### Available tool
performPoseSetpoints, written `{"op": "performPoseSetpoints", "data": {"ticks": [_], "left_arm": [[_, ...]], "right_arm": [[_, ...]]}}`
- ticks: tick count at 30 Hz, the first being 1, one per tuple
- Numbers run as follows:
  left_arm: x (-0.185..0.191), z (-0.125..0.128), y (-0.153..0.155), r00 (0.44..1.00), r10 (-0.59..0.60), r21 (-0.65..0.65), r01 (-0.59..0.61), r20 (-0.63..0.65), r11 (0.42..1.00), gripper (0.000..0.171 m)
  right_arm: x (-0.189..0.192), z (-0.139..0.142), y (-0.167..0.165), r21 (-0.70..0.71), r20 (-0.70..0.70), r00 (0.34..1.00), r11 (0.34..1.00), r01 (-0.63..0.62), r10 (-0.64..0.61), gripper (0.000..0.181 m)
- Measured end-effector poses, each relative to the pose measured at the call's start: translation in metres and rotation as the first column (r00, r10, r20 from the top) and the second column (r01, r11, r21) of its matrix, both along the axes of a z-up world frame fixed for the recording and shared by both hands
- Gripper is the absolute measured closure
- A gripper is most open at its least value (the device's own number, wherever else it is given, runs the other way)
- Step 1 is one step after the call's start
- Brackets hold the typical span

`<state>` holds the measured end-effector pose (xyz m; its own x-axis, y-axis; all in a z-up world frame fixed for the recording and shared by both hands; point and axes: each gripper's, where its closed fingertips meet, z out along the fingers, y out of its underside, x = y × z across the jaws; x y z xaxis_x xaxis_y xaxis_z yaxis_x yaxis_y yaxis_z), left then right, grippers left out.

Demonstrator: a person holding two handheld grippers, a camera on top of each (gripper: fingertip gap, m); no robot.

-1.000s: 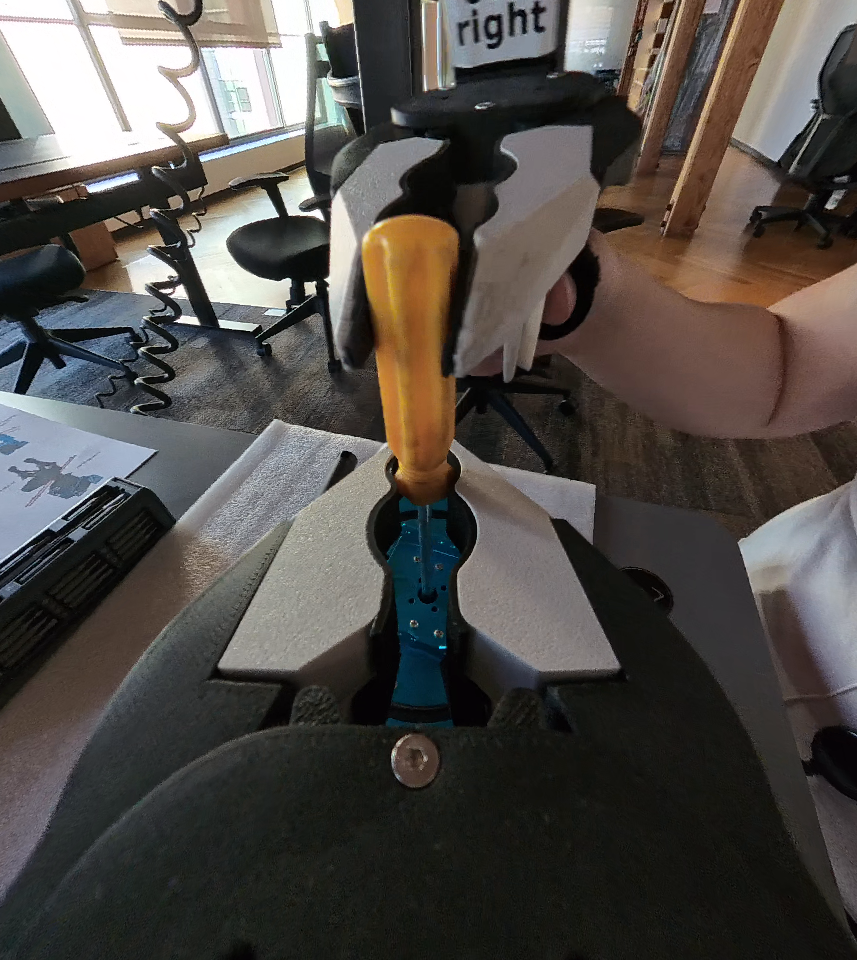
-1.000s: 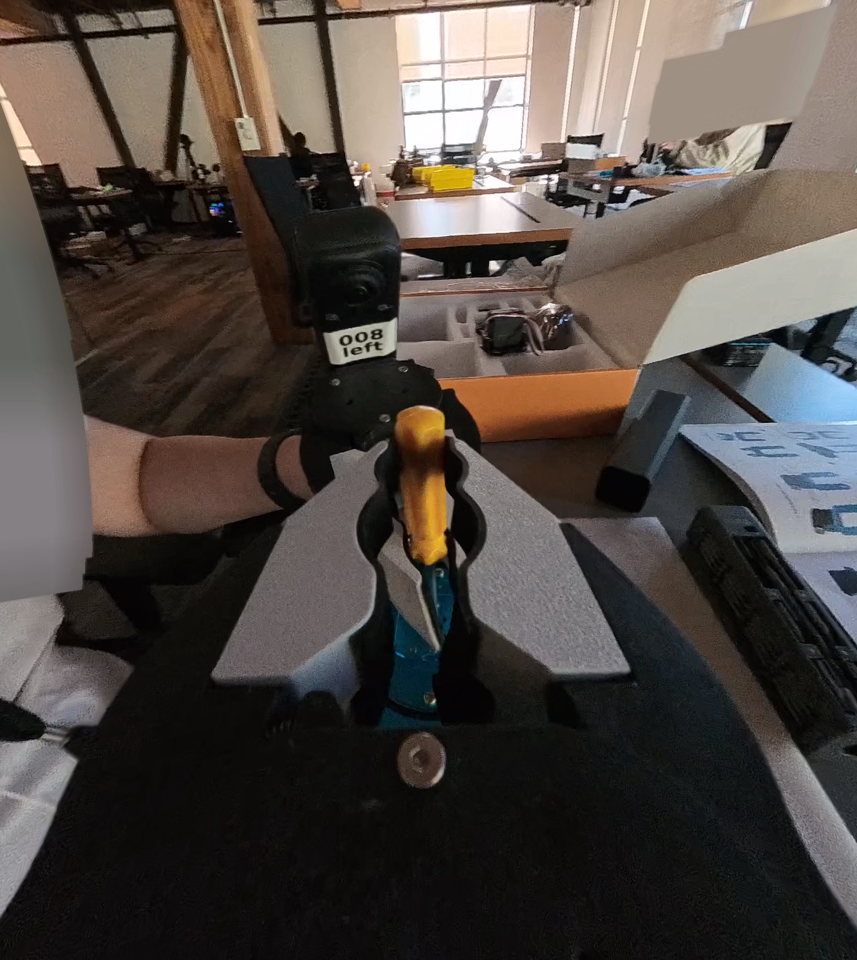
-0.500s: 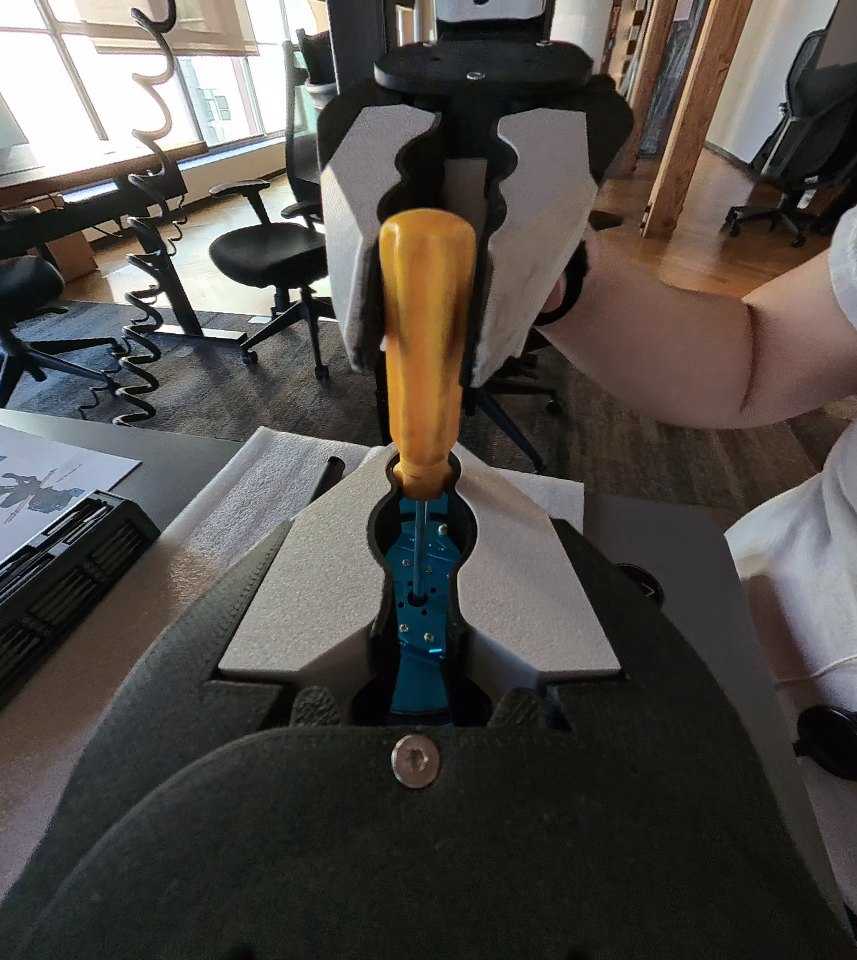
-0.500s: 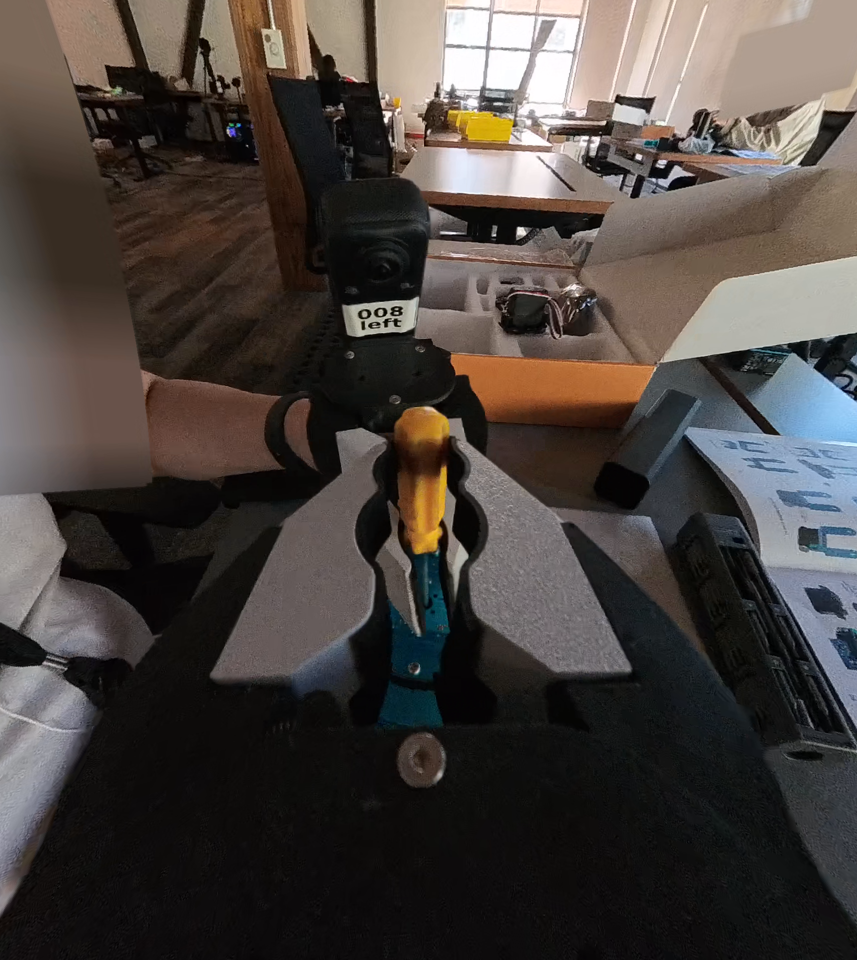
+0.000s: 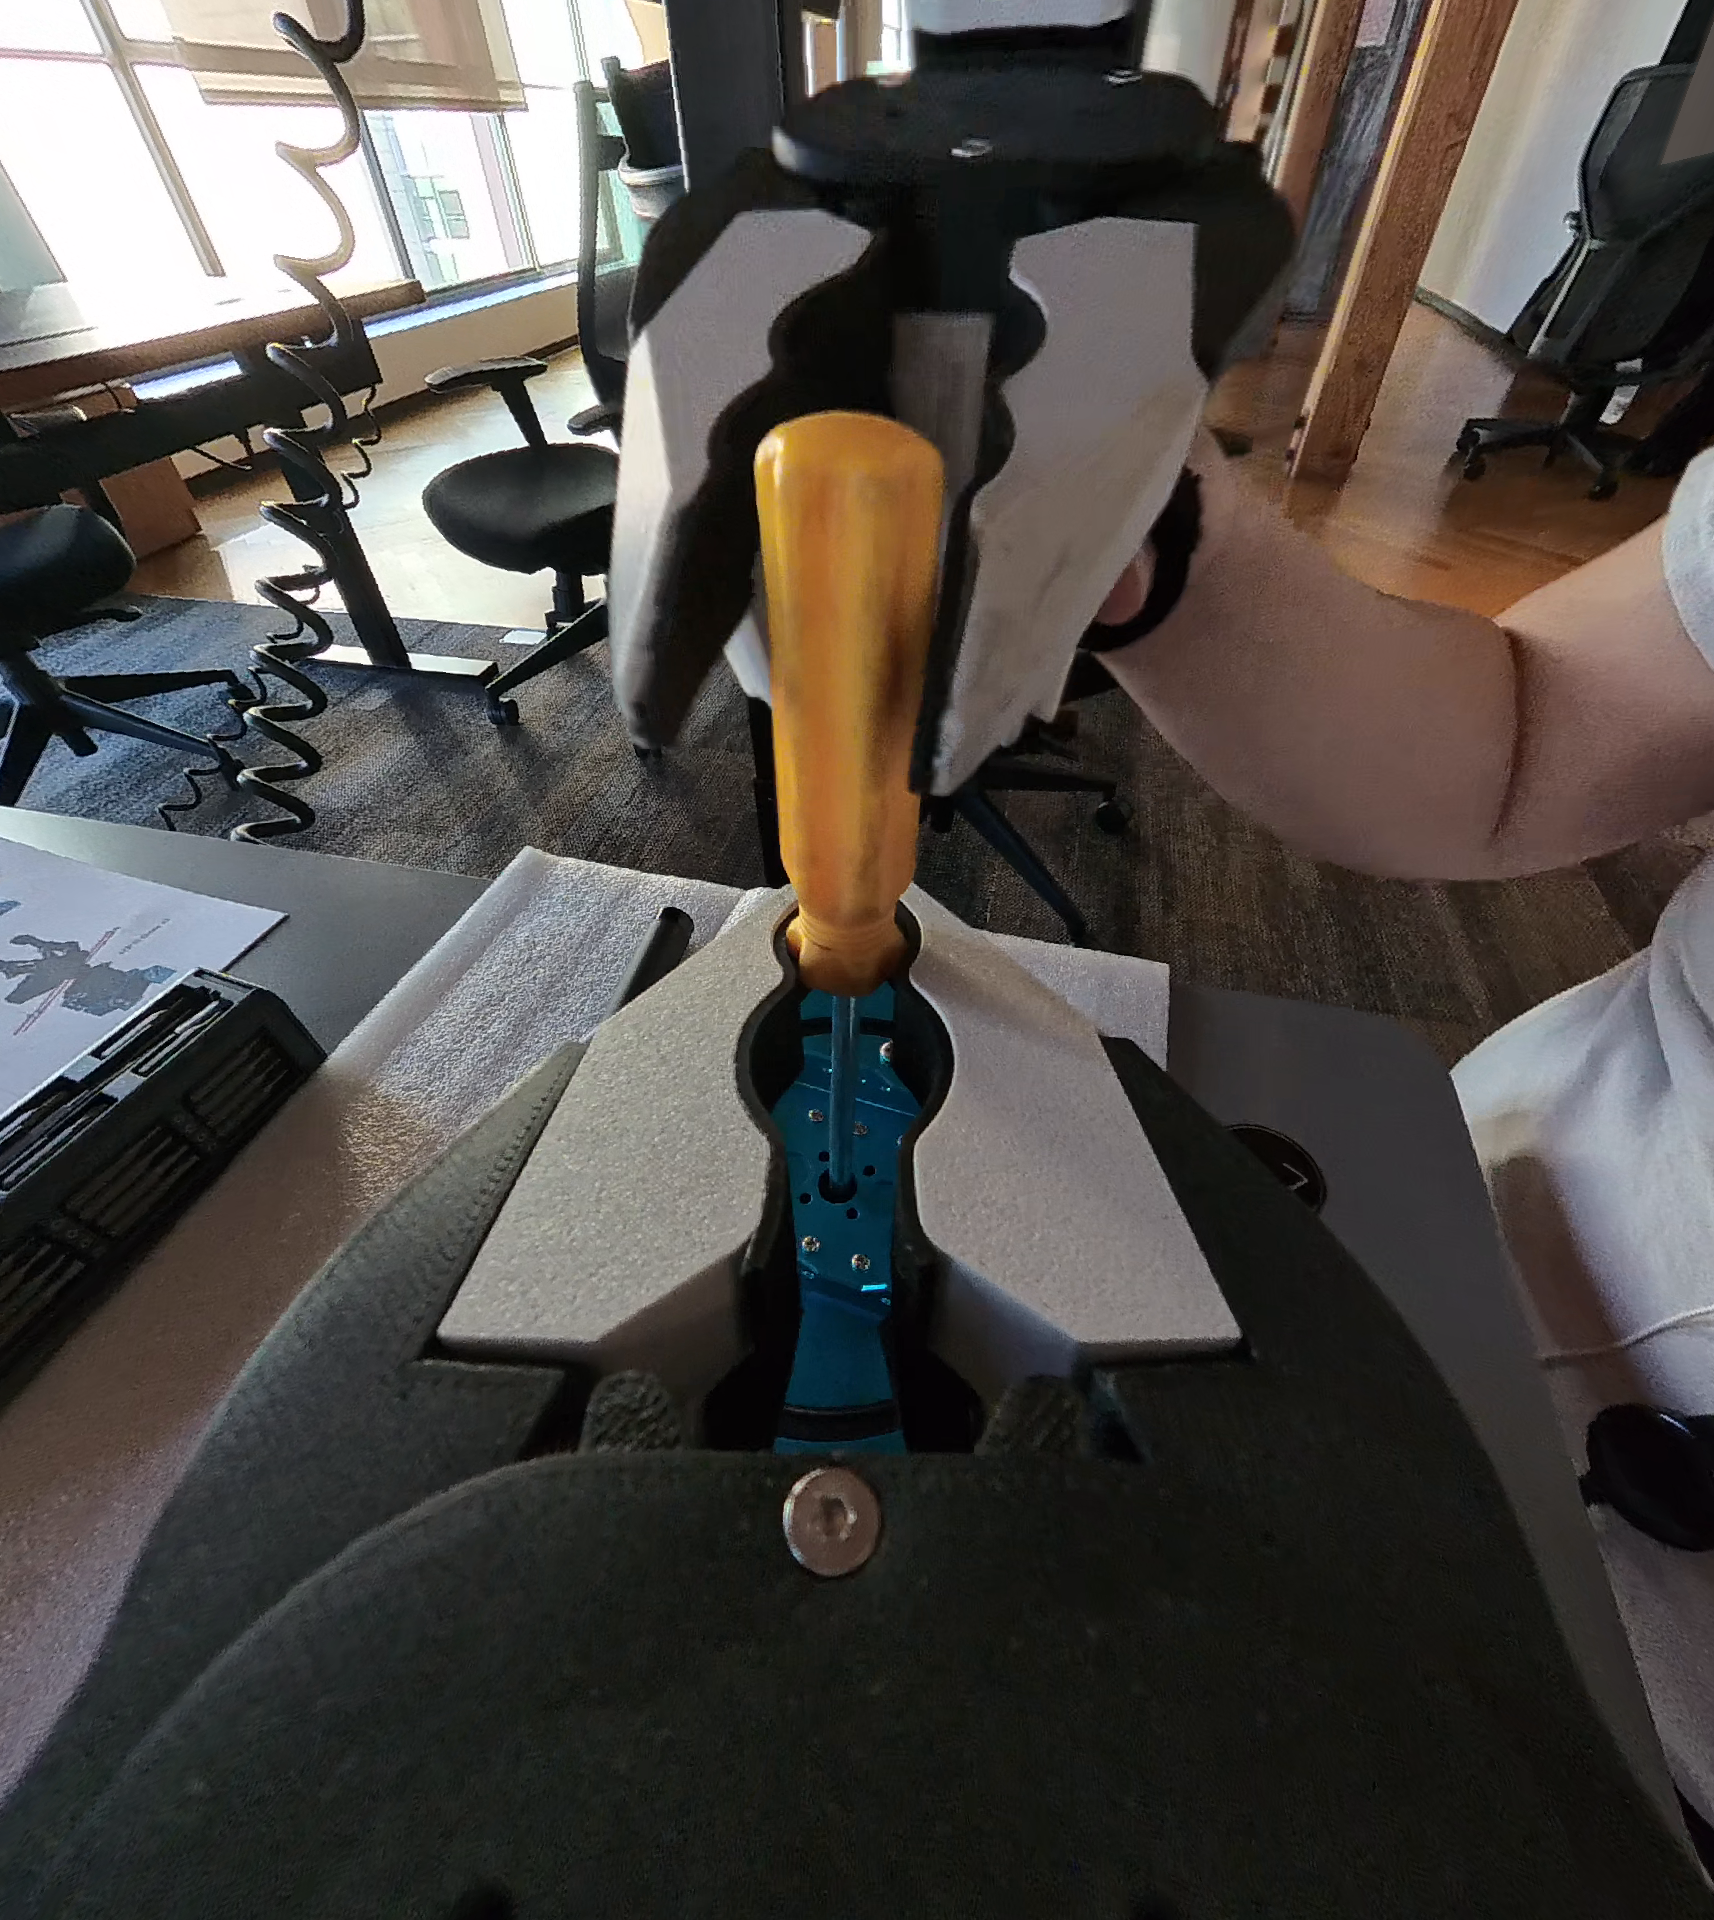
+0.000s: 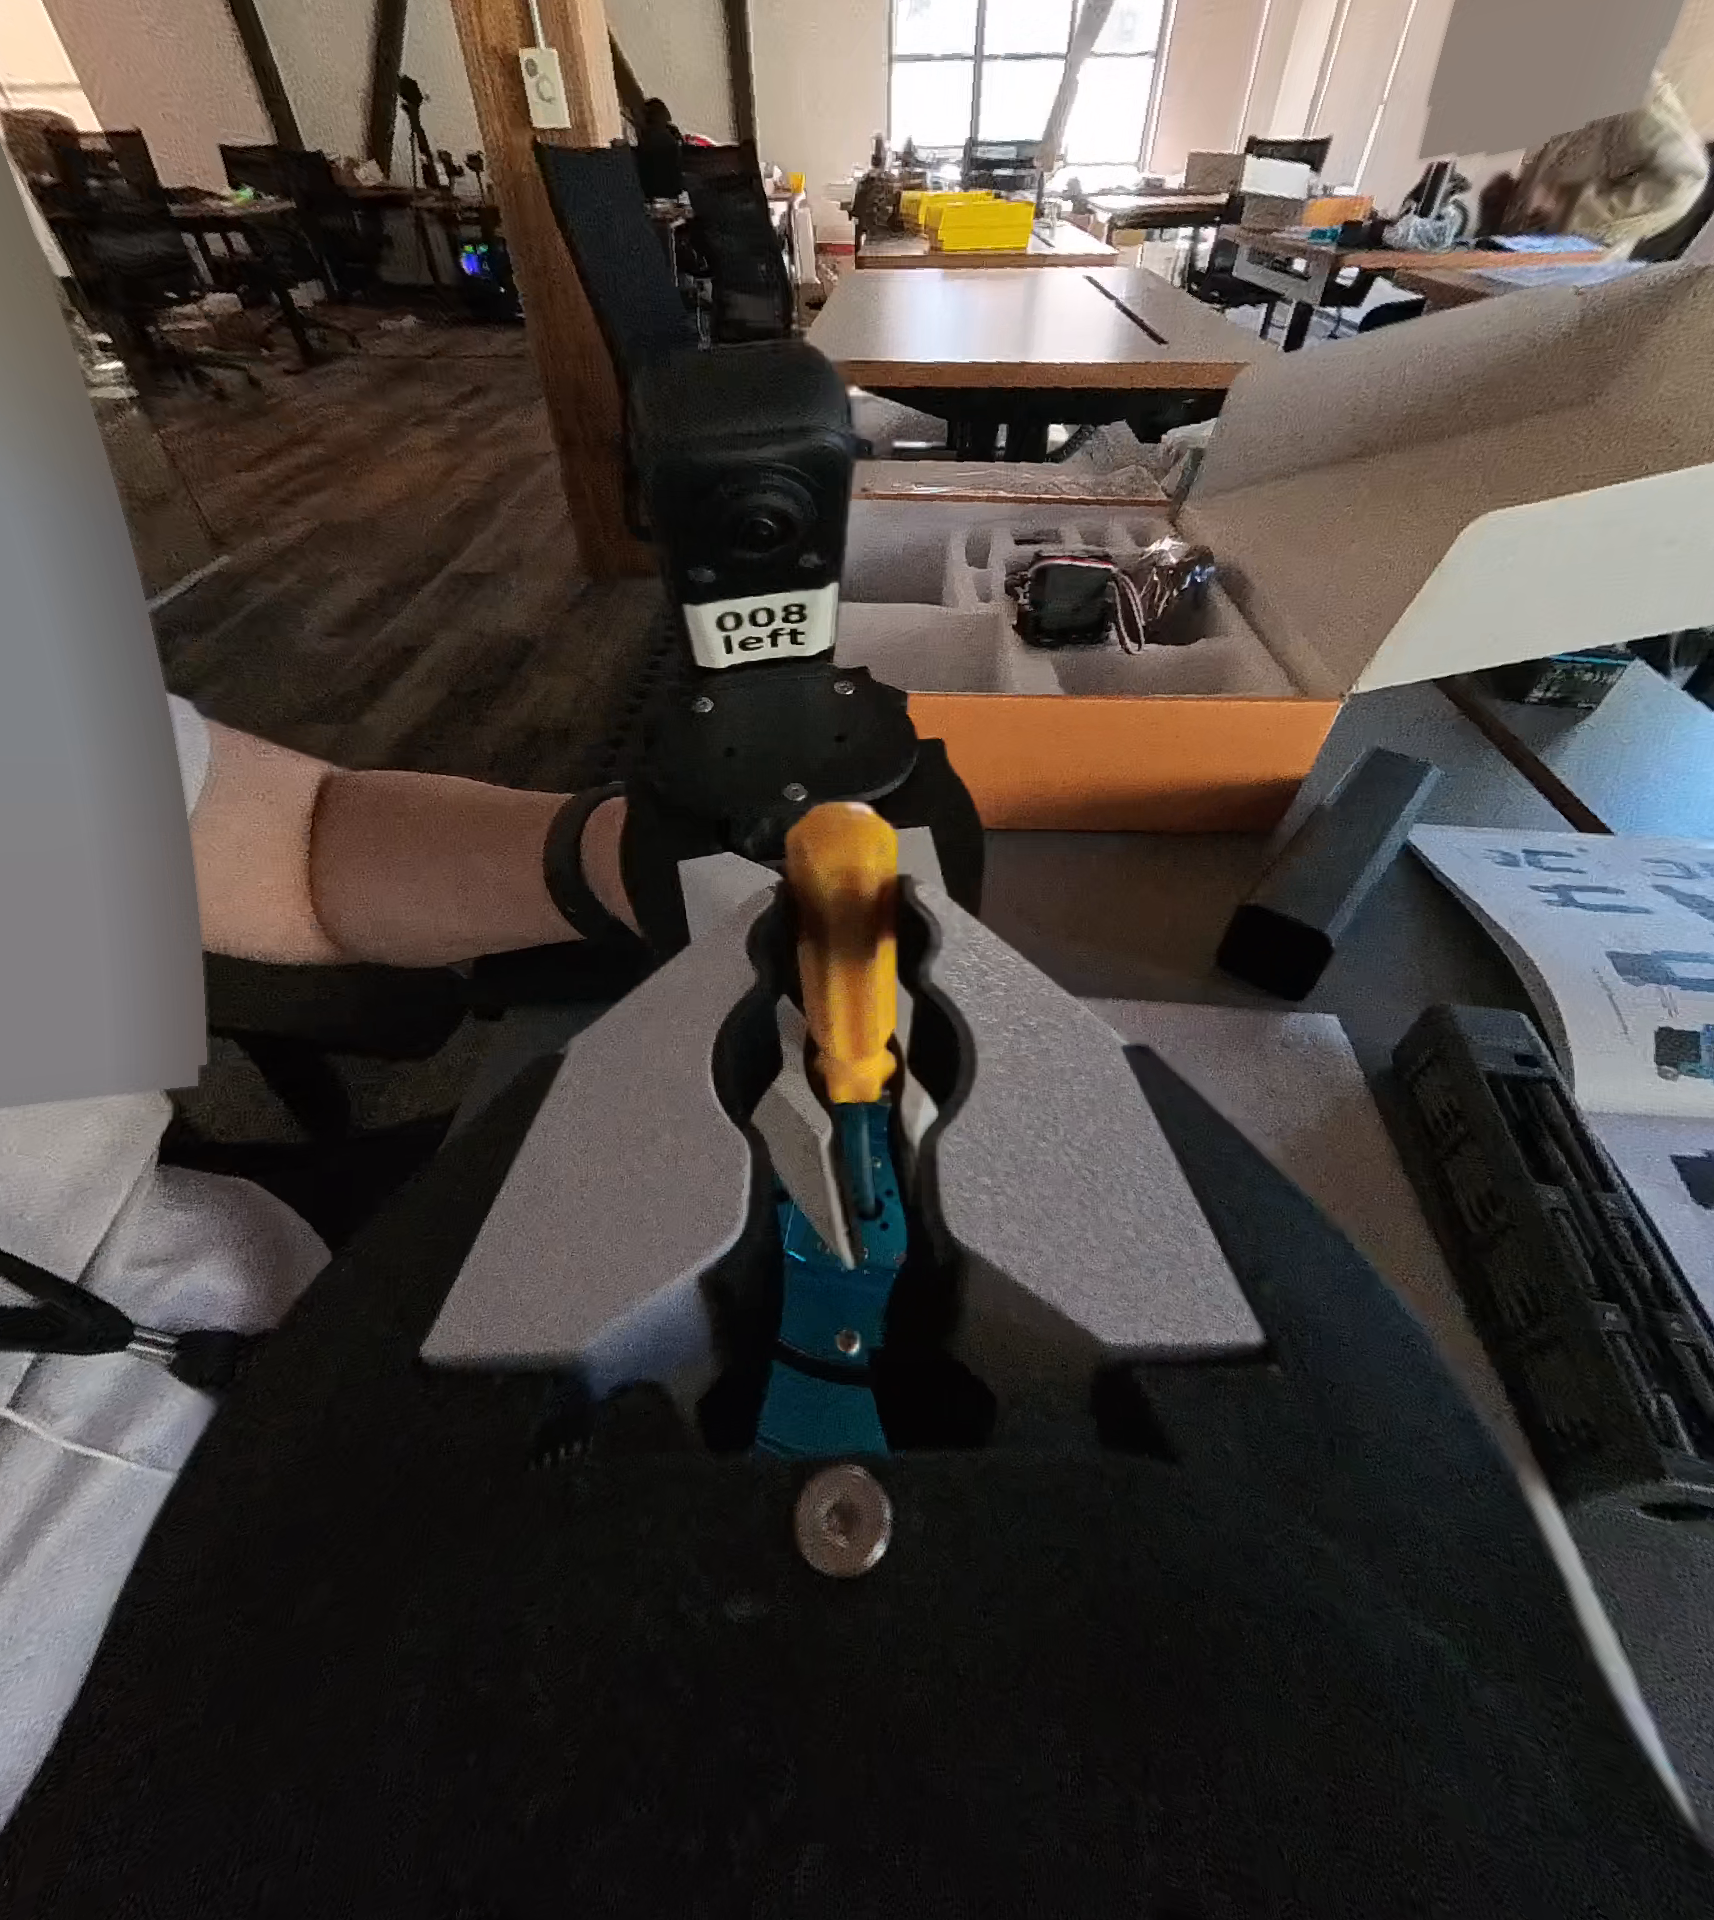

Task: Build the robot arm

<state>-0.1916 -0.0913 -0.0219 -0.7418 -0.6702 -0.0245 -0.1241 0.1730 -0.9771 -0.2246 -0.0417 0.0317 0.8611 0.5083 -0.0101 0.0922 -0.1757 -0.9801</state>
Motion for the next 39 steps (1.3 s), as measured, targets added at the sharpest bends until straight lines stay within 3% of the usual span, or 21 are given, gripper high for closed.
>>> {"op": "performPoseSetpoints", "data": {"ticks": [4,7,9,11,14,17,21,25,28,31,34,36,39], "left_arm": [[0.0014,-0.0001,0.0027,1.000,0.020,-0.004,-0.020,0.004,1.000,0.163],[0.0002,-0.0005,0.0008,1.000,0.010,-0.003,-0.010,0.008,1.000,0.164],[-0.0017,-0.0008,-0.0012,1.000,-0.003,0.003,0.003,0.012,1.000,0.164],[-0.0004,-0.0008,-0.0006,1.000,0.003,0.003,-0.003,0.009,1.000,0.163],[-0.0001,-0.0005,0.0002,1.000,-0.011,-0.014,0.011,-0.007,1.000,0.164],[-0.0005,-0.0007,0.0011,1.000,-0.008,-0.011,0.007,-0.004,1.000,0.164],[0.0004,-0.0009,0.0032,1.000,0.012,-0.003,-0.012,0.004,1.000,0.164],[0.0001,-0.0019,0.0008,1.000,0.012,0.016,-0.012,0.015,1.000,0.163],[0.0001,-0.0019,0.0002,1.000,0.008,0.012,-0.009,0.014,1.000,0.163],[0.0005,-0.0018,0.0009,1.000,-0.003,-0.002,0.003,-0.003,1.000,0.163],[-0.0010,-0.0020,0.0001,1.000,-0.008,0.008,0.008,0.002,1.000,0.163],[-0.0011,-0.0022,0.0000,1.000,0.000,0.016,0.000,0.008,1.000,0.164],[-0.0009,-0.0023,0.0007,1.000,0.005,0.011,-0.005,0.008,1.000,0.163]], "right_arm": [[0.0059,-0.0008,0.0040,0.040,-0.064,0.984,0.985,0.170,-0.167,0.163],[0.0080,-0.0011,0.0003,0.086,-0.133,0.909,0.909,0.407,-0.395,0.163],[0.0063,0.0002,-0.0026,0.121,-0.099,0.889,0.881,0.457,-0.447,0.164],[0.0082,0.0006,0.0000,0.108,-0.024,0.921,0.914,0.390,-0.390,0.164],[0.0095,-0.0006,0.0026,0.032,0.041,0.984,0.984,0.173,-0.174,0.153],[0.0028,-0.0007,-0.0014,0.024,0.038,0.999,1.000,0.021,-0.021,0.164],[0.0075,-0.0025,0.0030,0.043,-0.042,0.980,0.979,0.198,-0.196,0.164],[0.0075,-0.0020,-0.0028,0.121,-0.084,0.883,0.875,0.468,-0.461,0.163],[0.0078,-0.0002,-0.0024,0.152,0.047,0.914,0.907,0.393,-0.404,0.163],[0.0091,0.0046,-0.0005,0.094,0.098,0.979,0.981,0.170,-0.180,0.156],[0.0009,0.0026,-0.0057,0.009,0.054,0.998,0.999,-0.031,0.031,0.166],[0.0017,0.0018,-0.0051,0.037,0.074,0.997,0.999,-0.009,0.006,0.165],[0.0051,0.0016,-0.0044,0.068,-0.016,0.983,0.981,0.181,-0.181,0.165]]}}
